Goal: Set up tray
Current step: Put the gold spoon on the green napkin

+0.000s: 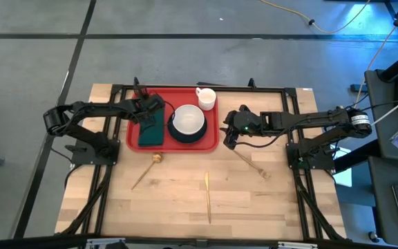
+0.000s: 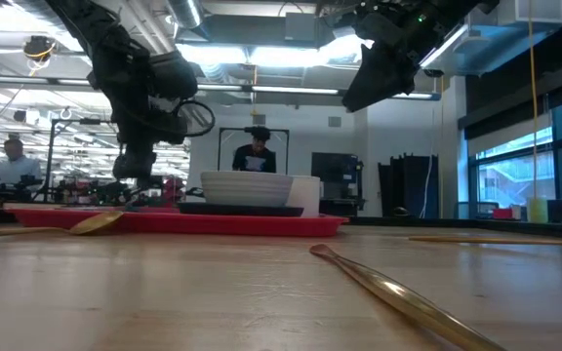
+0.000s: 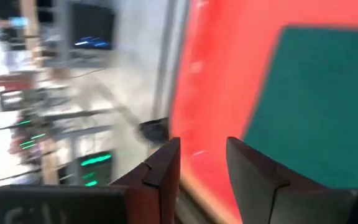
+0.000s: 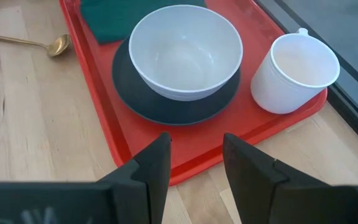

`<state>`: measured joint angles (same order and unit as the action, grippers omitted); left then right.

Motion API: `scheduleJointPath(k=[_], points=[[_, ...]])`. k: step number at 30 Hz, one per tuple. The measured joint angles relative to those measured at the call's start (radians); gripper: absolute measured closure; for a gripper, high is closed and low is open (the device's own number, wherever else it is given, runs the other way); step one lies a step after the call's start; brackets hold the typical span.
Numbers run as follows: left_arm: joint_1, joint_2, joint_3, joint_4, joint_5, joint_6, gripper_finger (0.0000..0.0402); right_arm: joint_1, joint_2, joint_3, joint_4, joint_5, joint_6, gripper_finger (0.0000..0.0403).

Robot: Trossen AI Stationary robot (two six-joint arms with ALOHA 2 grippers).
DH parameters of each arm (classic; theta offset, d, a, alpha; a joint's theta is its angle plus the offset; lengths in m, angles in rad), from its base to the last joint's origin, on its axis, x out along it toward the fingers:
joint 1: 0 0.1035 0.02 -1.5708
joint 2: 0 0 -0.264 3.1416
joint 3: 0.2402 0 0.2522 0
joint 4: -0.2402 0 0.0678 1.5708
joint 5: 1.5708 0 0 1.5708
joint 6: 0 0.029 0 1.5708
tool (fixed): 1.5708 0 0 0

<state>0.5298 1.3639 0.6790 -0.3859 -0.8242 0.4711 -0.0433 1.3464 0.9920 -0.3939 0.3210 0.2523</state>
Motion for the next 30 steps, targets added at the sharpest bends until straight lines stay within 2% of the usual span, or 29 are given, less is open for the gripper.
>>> scheduleJointPath(k=[2, 4, 7, 9, 11, 17, 20, 23, 26, 30], points=[[-0.017, -0.007, 0.007, 0.000, -0.097, 0.002, 0.0275, 0.000, 0.000, 0.000, 0.000, 0.000, 0.000, 0.0256], [-0.040, -0.027, 0.022, 0.002, -0.147, -0.030, 0.0275, 0.000, 0.000, 0.000, 0.000, 0.000, 0.000, 0.0256], [-0.073, -0.079, 0.035, 0.002, -0.105, -0.103, 0.0281, 0.000, 0.000, 0.000, 0.000, 0.000, 0.000, 0.0256], [-0.095, -0.125, 0.037, 0.002, -0.021, -0.171, 0.0286, 0.000, 0.000, 0.000, 0.000, 0.000, -0.001, 0.0256], [-0.115, -0.175, 0.037, -0.011, 0.107, -0.239, 0.0291, 0.000, 0.000, 0.000, 0.000, 0.000, -0.004, 0.0256], [-0.206, -0.294, 0.037, -0.071, 0.638, -0.299, 0.0291, 0.000, 0.000, 0.000, 0.000, 0.000, -0.026, 0.0256], [-0.281, -0.315, 0.037, -0.110, 0.841, -0.345, 0.0282, 0.000, 0.000, 0.000, -0.001, 0.000, -0.026, 0.0256], [-0.381, -0.305, 0.037, -0.178, 0.901, -0.421, 0.0270, 0.000, 0.000, 0.000, -0.002, 0.000, -0.026, 0.0256], [-0.490, -0.269, 0.037, -0.246, 0.883, -0.504, 0.0259, 0.000, 0.000, 0.000, -0.002, 0.000, -0.026, 0.0256], [-0.625, -0.224, 0.037, -0.327, 0.859, -0.704, 0.0252, 0.000, 0.000, 0.000, -0.003, 0.000, -0.026, 0.0256]])
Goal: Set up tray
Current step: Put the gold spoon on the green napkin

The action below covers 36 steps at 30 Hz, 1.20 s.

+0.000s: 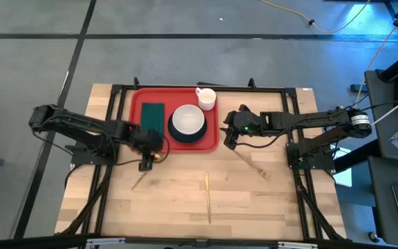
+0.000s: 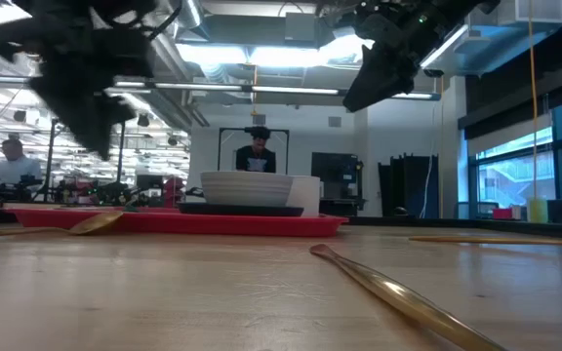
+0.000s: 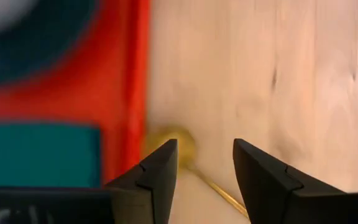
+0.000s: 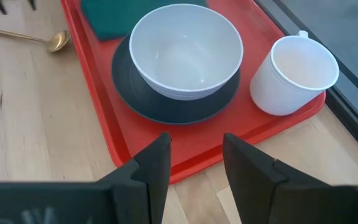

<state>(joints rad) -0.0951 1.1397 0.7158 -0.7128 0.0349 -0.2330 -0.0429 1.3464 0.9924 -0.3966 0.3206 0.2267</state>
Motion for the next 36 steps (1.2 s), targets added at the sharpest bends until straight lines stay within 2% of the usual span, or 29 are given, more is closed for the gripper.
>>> scheduleJointPath(k=[7, 11, 15, 22, 30, 36], points=[[-0.195, 0.093, 0.000, -0.097, -0.101, -0.470, 0.0262, 0.000, 0.000, 0.000, -0.030, 0.000, 0.003, 0.0256], [-0.240, 0.161, 0.000, -0.097, -0.143, -0.632, 0.0269, 0.000, 0.000, 0.000, -0.035, 0.000, 0.001, 0.0256], [-0.244, 0.240, 0.000, -0.098, -0.194, -0.703, 0.0276, 0.000, 0.000, 0.000, -0.035, 0.000, 0.000, 0.0256], [-0.218, 0.338, 0.005, -0.093, -0.163, -0.830, 0.0279, 0.000, 0.000, 0.000, -0.050, 0.000, 0.001, 0.0256], [-0.199, 0.324, 0.000, -0.083, -0.180, -0.839, 0.0280, 0.000, 0.000, 0.000, -0.059, 0.000, 0.000, 0.0256], [-0.190, 0.291, -0.002, -0.085, -0.254, -0.842, 0.0294, 0.000, 0.000, 0.000, -0.059, 0.000, -0.003, 0.0256]])
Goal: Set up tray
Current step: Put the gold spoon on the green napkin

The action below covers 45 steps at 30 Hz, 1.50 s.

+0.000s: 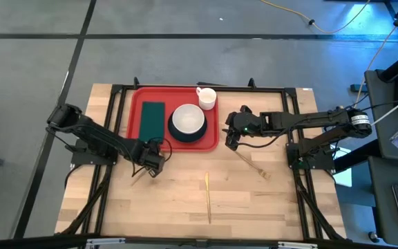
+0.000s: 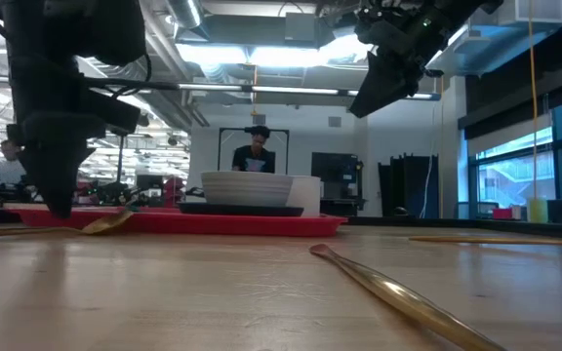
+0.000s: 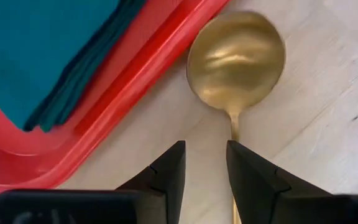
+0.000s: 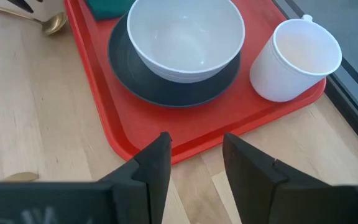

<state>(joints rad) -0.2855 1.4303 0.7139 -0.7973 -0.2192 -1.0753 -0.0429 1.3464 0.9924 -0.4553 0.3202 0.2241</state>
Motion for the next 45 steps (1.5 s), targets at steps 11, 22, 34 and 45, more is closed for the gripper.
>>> scheduleJointPath(k=[11, 22, 34, 45], points=[[0.006, -0.004, 0.000, 0.048, 0.028, 0.042, 0.0286, 0.000, 0.000, 0.000, 0.000, 0.000, -0.001, 0.0256], [0.008, 0.011, -0.056, 0.126, 0.066, 0.014, 0.0259, 0.000, 0.000, 0.000, 0.000, 0.000, -0.001, 0.0256], [0.007, 0.062, -0.052, 0.138, 0.083, 0.064, 0.0303, 0.000, 0.000, 0.000, 0.000, 0.000, -0.001, 0.0256], [0.009, 0.035, -0.014, 0.116, 0.093, 0.260, 0.0392, 0.000, 0.000, 0.000, -0.003, 0.000, -0.001, 0.0256]])
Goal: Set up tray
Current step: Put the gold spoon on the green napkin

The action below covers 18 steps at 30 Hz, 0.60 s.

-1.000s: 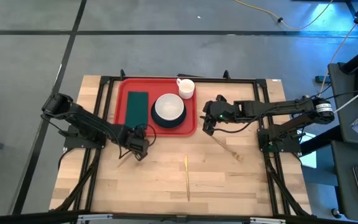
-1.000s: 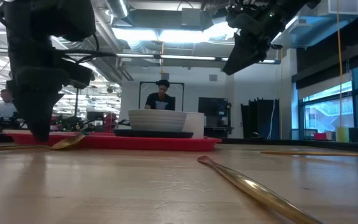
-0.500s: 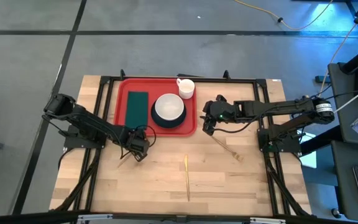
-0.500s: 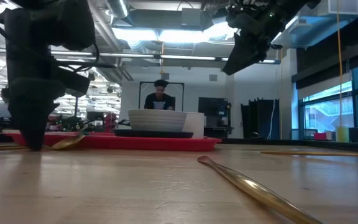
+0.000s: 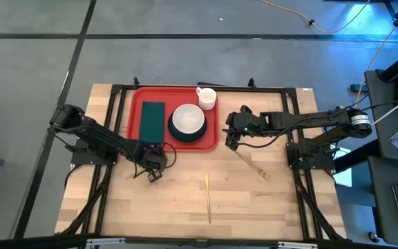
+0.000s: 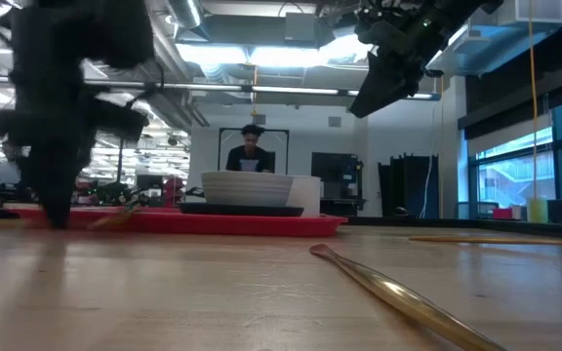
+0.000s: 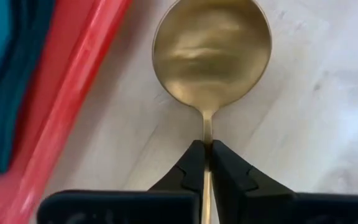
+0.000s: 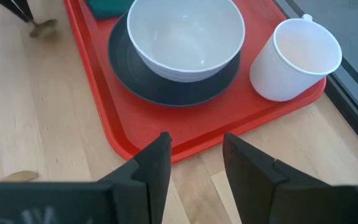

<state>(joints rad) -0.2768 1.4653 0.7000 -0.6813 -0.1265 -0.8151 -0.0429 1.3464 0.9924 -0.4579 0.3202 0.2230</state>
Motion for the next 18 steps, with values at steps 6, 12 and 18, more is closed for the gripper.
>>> scheduleJointPath(k=[6, 12, 18], points=[[0.021, -0.073, 0.106, -0.082, -0.070, 0.067, 0.0395, 0.000, 0.000, 0.000, -0.008, 0.000, 0.000, 0.0256], [0.103, -0.151, 0.177, -0.211, -0.361, 0.025, 0.0396, 0.000, 0.000, 0.000, -0.017, 0.000, 0.000, 0.0256], [0.259, -0.234, 0.174, -0.217, -0.501, -0.014, 0.0395, 0.000, 0.000, 0.000, -0.022, 0.000, 0.000, 0.0256]])
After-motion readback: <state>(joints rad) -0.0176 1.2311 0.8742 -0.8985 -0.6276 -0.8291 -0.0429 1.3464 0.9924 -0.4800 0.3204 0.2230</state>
